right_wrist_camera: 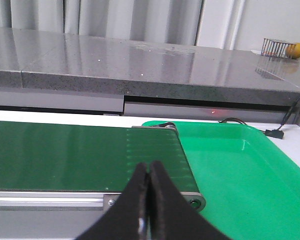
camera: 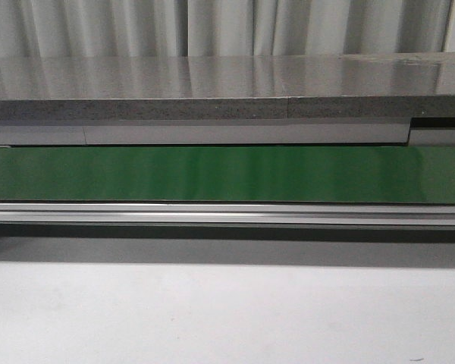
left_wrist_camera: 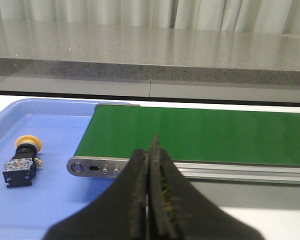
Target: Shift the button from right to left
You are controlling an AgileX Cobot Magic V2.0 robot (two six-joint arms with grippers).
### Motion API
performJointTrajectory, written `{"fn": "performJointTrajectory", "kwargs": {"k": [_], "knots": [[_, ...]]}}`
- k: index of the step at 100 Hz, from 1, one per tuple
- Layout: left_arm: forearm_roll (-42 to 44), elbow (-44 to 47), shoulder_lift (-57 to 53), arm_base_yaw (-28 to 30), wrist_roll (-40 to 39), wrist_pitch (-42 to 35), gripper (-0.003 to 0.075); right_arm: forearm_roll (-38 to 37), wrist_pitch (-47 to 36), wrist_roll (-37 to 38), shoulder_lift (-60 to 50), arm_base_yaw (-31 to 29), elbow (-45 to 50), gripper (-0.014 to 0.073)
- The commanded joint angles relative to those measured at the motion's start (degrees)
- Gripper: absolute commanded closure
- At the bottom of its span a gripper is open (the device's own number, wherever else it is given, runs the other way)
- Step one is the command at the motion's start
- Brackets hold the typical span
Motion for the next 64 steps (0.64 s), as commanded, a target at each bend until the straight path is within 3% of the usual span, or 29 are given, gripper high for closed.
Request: {"fn": "performJointTrajectory", "kwargs": {"k": [1, 64], "knots": [[-0.23, 2.68, -1.83, -0.07, -0.14, -4.41, 0.074, -1.03, -3.79, 0.44, -1.16, -0.22, -0.81, 0.0661], [-0.23, 2.68, -1.83, -0.07, -0.14, -4.41, 0.0741, 0.66, -4.12, 0.44, -1.16, -0.22, -0.81, 0.0661]]}}
